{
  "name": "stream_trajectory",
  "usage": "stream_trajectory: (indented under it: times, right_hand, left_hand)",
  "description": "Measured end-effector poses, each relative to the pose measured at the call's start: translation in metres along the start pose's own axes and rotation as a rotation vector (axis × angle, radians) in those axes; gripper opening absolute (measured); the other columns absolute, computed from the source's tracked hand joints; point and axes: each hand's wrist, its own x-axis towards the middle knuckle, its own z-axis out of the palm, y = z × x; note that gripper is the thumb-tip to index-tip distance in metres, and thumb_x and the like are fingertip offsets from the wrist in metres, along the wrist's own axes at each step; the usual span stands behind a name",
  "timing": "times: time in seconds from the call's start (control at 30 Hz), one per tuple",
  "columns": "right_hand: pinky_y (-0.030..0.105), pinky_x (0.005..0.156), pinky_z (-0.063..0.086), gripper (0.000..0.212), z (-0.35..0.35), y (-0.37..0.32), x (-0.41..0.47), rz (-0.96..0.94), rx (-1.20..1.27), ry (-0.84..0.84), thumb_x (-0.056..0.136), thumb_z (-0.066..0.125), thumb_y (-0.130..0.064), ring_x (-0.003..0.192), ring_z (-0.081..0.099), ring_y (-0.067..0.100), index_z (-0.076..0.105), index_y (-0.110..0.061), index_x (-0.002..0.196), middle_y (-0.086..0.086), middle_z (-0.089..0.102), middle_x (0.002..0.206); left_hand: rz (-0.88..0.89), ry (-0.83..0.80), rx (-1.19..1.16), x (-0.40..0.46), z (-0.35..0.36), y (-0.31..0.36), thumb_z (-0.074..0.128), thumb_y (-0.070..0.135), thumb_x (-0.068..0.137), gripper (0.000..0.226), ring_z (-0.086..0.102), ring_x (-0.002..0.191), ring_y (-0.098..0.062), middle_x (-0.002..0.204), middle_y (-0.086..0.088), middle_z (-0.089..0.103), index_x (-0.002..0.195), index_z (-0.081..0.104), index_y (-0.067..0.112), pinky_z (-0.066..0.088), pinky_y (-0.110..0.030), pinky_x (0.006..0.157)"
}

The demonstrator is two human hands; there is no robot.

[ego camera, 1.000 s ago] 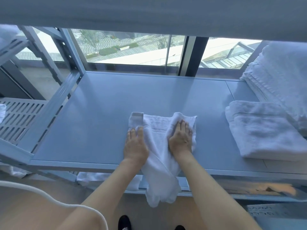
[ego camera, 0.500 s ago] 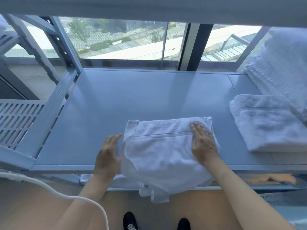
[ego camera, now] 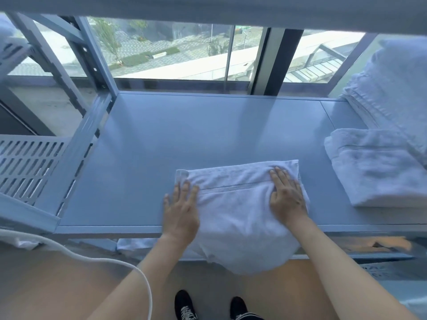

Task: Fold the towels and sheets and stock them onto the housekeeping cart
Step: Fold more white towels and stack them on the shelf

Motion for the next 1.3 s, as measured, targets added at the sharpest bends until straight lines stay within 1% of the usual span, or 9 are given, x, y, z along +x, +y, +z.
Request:
stream_trajectory:
  times: [0.13,0.33,0.47,0.6,0.7,0.87,1.03,1.17,1.3]
  right_hand:
    - [0.046,0.126,0.019,0.072,-0.003,0.009,-0.006,-0.053,0.011,0.017,0.084,0.031,-0.020,0.154,0.025,0.016,0.042,-0.019,0.156,-0.004,0.033,0.166]
    - [0.050,0.124,0.022,0.072,-0.006,0.017,-0.005,-0.127,0.041,0.001,0.084,0.033,-0.020,0.154,0.028,0.021,0.045,-0.017,0.154,-0.001,0.035,0.164]
    - [0.049,0.126,0.016,0.067,-0.010,0.039,-0.016,-0.150,0.007,-0.079,0.094,0.048,-0.012,0.157,0.018,0.019,0.035,-0.021,0.159,-0.007,0.024,0.168]
    - [0.055,0.121,0.023,0.064,-0.015,0.062,-0.046,-0.149,-0.086,-0.094,0.098,0.043,-0.021,0.156,0.020,0.022,0.031,-0.023,0.161,-0.006,0.022,0.169]
    - [0.060,0.108,0.033,0.067,-0.022,0.083,-0.074,-0.111,-0.154,-0.071,0.093,0.038,-0.031,0.152,0.030,0.026,0.033,-0.031,0.160,-0.005,0.029,0.167]
    - [0.055,0.122,0.027,0.072,-0.028,0.117,-0.106,-0.153,-0.127,-0.048,0.090,0.029,-0.028,0.157,0.017,0.027,0.031,-0.017,0.161,0.004,0.020,0.170]
    - [0.049,0.126,0.020,0.066,-0.033,0.122,-0.116,-0.120,0.018,-0.009,0.094,0.037,-0.033,0.157,0.016,0.023,0.038,-0.015,0.158,0.000,0.023,0.169]
    - [0.051,0.126,0.019,0.062,-0.033,0.125,-0.117,-0.154,0.085,-0.013,0.100,0.033,-0.035,0.159,0.009,0.019,0.034,-0.019,0.159,-0.005,0.019,0.170]
    - [0.056,0.123,0.025,0.058,-0.028,0.155,-0.127,-0.319,0.143,0.026,0.101,0.042,-0.010,0.157,0.020,0.024,0.035,-0.013,0.159,0.000,0.026,0.169]
  left_hand:
    - [-0.035,0.072,-0.155,-0.002,-0.023,-0.043,0.048,-0.010,0.084,0.068,0.037,0.148,-0.038,0.162,-0.014,0.038,0.149,0.052,0.011,0.031,-0.050,0.121]
    - [-0.077,-0.060,-0.195,-0.017,-0.043,-0.049,0.052,-0.006,0.079,0.077,0.029,0.153,-0.024,0.164,-0.002,0.035,0.151,0.050,0.022,0.025,-0.037,0.125]
    - [-0.174,-0.043,-0.278,-0.035,-0.045,-0.040,0.049,-0.012,0.078,0.079,0.027,0.154,-0.023,0.165,0.000,0.034,0.149,0.052,0.024,0.026,-0.041,0.124]
    - [-0.247,-0.063,0.071,-0.045,-0.031,0.005,0.053,-0.002,0.084,0.077,0.011,0.158,-0.022,0.167,0.002,0.027,0.154,0.040,0.027,0.016,-0.049,0.126]
    - [-0.296,-0.031,0.187,-0.052,-0.012,0.052,0.048,0.008,0.090,0.068,0.012,0.158,-0.032,0.165,-0.014,0.028,0.156,0.032,0.007,0.017,-0.047,0.126]
    - [-0.279,0.092,-0.032,-0.059,0.014,0.087,0.055,0.016,0.098,0.058,0.024,0.153,-0.041,0.158,-0.030,0.035,0.146,0.042,-0.014,0.022,-0.049,0.126]
    - [-0.165,0.136,-0.119,-0.077,0.025,0.076,0.033,0.050,0.100,0.074,0.020,0.156,-0.035,0.164,-0.019,0.031,0.152,0.041,-0.003,0.022,-0.050,0.126]
    - [-0.118,0.189,-0.195,-0.081,0.020,0.061,0.032,0.052,0.100,0.072,0.023,0.156,-0.027,0.164,-0.009,0.035,0.153,0.044,0.005,0.027,-0.050,0.124]
    - [-0.132,0.173,-0.185,-0.095,0.017,0.050,0.034,0.047,0.100,0.063,0.025,0.155,-0.022,0.165,0.001,0.033,0.155,0.044,0.017,0.025,-0.052,0.124]
